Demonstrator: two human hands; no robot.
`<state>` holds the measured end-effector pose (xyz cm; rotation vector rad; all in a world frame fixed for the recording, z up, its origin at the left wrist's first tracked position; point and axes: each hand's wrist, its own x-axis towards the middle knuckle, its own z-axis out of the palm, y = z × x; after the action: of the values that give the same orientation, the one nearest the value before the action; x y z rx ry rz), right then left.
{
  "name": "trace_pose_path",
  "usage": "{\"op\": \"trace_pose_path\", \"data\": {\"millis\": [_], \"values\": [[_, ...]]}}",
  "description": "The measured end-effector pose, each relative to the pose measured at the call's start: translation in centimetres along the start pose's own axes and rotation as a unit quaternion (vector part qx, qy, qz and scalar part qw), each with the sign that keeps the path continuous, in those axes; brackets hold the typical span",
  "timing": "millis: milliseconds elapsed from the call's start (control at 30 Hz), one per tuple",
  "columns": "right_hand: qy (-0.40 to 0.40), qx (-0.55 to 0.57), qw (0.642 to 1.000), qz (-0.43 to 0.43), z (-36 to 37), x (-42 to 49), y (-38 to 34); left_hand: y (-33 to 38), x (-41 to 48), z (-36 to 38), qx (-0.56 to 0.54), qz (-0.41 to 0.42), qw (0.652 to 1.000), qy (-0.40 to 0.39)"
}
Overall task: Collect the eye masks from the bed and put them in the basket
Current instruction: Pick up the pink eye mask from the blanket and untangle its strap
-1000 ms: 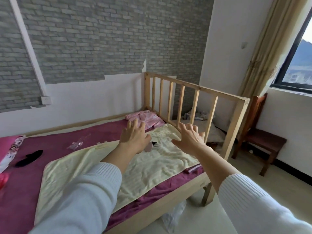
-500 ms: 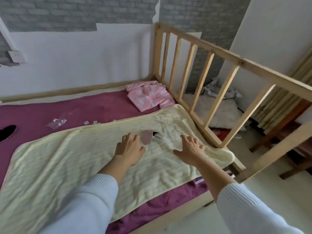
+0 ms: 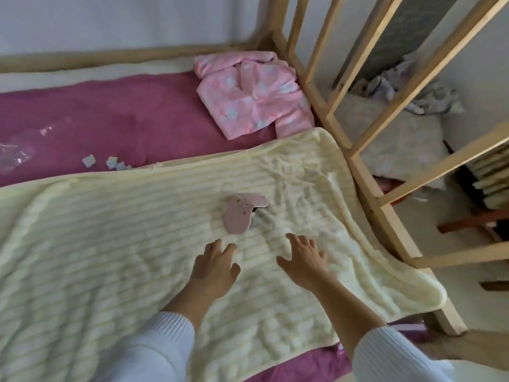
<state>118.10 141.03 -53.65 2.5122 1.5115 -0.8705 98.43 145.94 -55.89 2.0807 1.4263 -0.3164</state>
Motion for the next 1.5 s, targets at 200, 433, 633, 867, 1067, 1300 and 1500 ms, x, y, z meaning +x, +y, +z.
{"op": "trace_pose_path", "data": {"millis": [200, 433, 633, 867, 1067, 1300, 1500], "values": [[0.02, -0.008, 0.999, -0.035, 2.9, 10.6, -0.3, -1.3, 6.9, 5.3, -0.034, -0.039, 0.999, 0.016], [0.056, 0.008, 0.992, -0.112, 4.8, 17.3, -2.9, -1.8, 12.4, 6.1, -0.226, -0.025, 0.97, 0.085], [-0.001, 0.226, 0.966, -0.126, 1.8, 15.6, -4.0, -1.2, 11.4, 3.0, -0.4, -0.02, 0.905, 0.144], [-0.165, 0.269, 0.936, -0.158, -4.7, 7.9, -5.1, 0.1, 3.2, -3.7, -0.416, 0.062, 0.899, 0.121], [-0.237, 0.374, 0.891, -0.099, -8.0, -0.6, -5.5, 1.3, -6.0, -8.9, -0.471, 0.028, 0.873, 0.12], [-0.294, 0.467, 0.821, -0.145, -10.2, -9.5, -5.3, 1.8, -15.0, -12.7, -0.496, -0.043, 0.84, 0.216], [-0.235, 0.511, 0.796, -0.224, -10.8, -15.7, -7.4, 2.1, -21.0, -14.5, -0.56, -0.09, 0.776, 0.276]]}}
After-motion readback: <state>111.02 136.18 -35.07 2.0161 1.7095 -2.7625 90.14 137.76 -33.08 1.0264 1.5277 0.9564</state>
